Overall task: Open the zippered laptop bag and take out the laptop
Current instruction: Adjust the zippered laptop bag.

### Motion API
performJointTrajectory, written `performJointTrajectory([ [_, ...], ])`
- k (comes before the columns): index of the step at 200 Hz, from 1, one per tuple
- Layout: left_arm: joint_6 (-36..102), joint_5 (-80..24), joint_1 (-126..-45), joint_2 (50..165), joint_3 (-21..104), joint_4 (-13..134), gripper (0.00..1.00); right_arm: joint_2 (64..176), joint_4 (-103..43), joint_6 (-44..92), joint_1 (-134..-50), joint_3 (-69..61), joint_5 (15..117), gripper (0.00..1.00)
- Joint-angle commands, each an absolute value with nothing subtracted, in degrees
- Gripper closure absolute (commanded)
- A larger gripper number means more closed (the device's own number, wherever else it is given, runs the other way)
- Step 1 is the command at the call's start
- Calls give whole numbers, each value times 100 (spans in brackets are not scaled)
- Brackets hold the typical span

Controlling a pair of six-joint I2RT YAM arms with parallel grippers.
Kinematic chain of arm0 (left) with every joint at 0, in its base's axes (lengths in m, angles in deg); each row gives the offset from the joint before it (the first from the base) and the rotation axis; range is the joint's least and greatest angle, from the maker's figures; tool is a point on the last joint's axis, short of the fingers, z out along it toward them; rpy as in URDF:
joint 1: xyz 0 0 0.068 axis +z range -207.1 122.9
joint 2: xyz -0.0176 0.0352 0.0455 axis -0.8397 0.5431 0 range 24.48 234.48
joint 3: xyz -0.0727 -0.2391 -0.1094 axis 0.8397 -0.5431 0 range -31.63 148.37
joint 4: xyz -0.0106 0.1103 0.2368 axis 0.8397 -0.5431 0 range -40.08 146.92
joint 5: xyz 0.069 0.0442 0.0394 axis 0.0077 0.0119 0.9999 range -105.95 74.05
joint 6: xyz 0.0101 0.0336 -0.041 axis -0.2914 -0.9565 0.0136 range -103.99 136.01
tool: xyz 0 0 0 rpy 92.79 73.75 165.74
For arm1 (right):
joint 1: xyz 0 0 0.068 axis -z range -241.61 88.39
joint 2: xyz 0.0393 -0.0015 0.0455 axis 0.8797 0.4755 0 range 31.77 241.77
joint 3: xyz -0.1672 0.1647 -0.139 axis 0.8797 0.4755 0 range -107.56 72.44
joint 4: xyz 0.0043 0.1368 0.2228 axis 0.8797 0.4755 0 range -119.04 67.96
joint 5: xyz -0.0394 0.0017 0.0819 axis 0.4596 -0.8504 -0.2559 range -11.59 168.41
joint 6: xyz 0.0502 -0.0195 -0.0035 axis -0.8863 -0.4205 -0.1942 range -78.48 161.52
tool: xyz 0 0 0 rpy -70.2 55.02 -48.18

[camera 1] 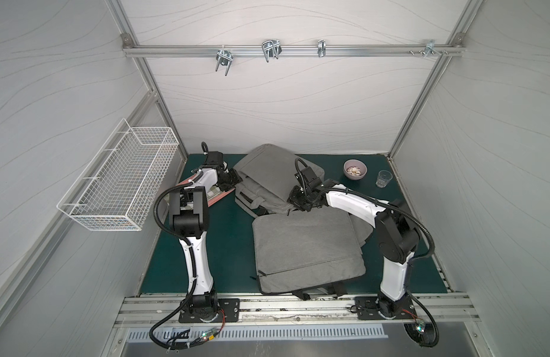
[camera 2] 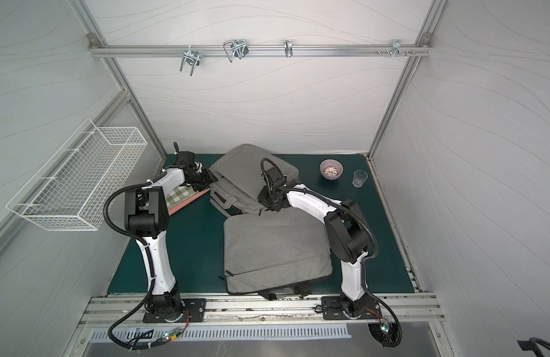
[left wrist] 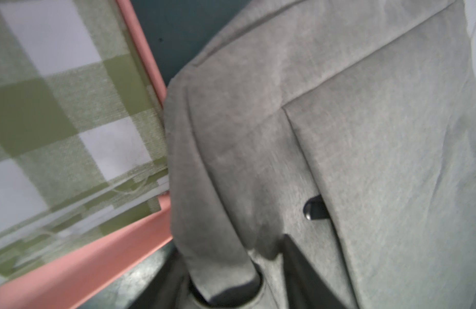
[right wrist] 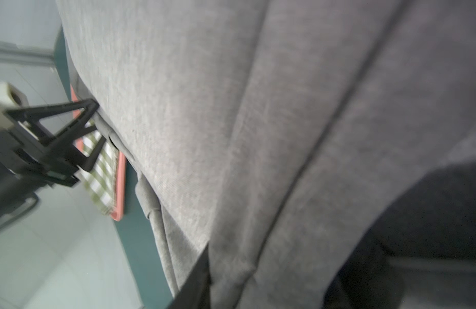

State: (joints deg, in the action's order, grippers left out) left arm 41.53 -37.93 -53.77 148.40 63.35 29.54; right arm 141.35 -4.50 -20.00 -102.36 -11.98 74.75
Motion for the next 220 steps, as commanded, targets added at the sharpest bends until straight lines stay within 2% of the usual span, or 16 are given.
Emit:
performJointTrajectory([
  [1,4069,-3966,-5350,14972,6628,3016,64,14236,-394,-1931,-10053,-1300,7841,75],
  [29,4126,-4133,-5358,14891,6554,2960,86,14173,-480,-1780,-9891,-1280,7856,91],
  [54,4141,-4179,-5359,14722,6387,2968,100,14087,-503,-1601,-9777,-1307,7876,99],
  [121,4376,-4286,-5601,13602,5386,3298,100,14107,-496,-656,-9198,-1687,7731,100],
  [220,4856,-4219,-6340,12399,4279,3636,100,15097,-444,552,-8372,-2874,7181,100],
])
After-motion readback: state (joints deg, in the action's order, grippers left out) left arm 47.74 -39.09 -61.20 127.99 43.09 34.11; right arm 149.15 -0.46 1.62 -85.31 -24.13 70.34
